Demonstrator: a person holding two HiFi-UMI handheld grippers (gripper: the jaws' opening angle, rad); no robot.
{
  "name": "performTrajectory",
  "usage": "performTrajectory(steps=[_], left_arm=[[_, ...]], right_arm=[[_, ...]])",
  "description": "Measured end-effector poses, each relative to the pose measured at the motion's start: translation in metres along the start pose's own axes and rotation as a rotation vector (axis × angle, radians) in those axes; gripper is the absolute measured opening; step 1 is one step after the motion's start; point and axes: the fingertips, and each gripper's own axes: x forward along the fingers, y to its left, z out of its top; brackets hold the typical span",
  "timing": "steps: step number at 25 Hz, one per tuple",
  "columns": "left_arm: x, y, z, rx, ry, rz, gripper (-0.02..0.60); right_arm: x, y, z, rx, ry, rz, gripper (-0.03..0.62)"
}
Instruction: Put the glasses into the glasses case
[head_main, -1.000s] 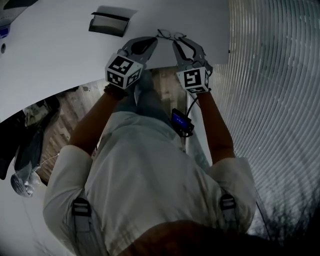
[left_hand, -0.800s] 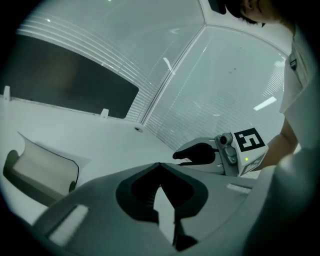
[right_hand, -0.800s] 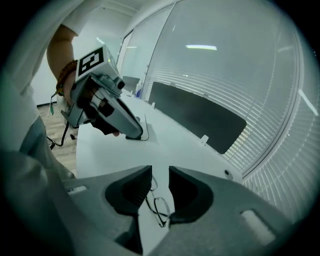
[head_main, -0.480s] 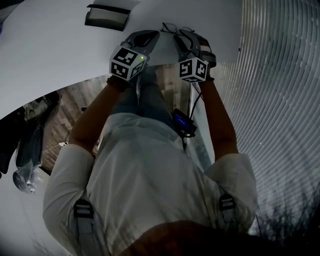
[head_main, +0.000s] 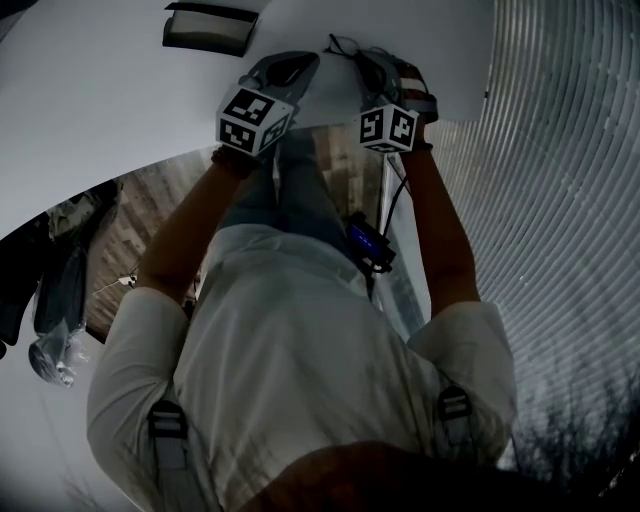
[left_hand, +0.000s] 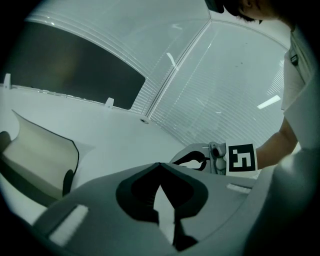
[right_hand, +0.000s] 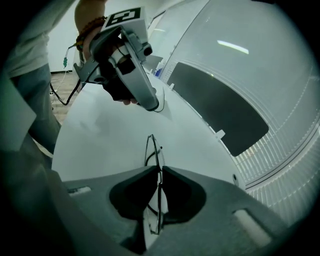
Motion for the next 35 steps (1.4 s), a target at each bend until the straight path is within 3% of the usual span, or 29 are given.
performTrajectory(steps=[10,20,26,35], left_arm=[[-0.026,-0.016,0.023,0.029,-0.032,0.0,0.002],[-0.09,-0.065,0.085,0.115,-0.121,-0.02,0.002],[-0.111,-0.083,0.104,0.135,-0.165,-0.01,0.002],[-0.134,-0.063,0.116,0.127,-0.214,0.051,0.002]], right_arm=[[-0.033,-0.022,0.026,0.007,-0.021,-0.072,0.018],[-0.139,-0.071,0.099,0.029,-0.06,-0.218,0.018],[-0.184,-0.092,0.128,0.031,-0.066,-0.286,0.018],[-0.175,-0.096,0.167,0.002,-0.124,-0.263,0.018]])
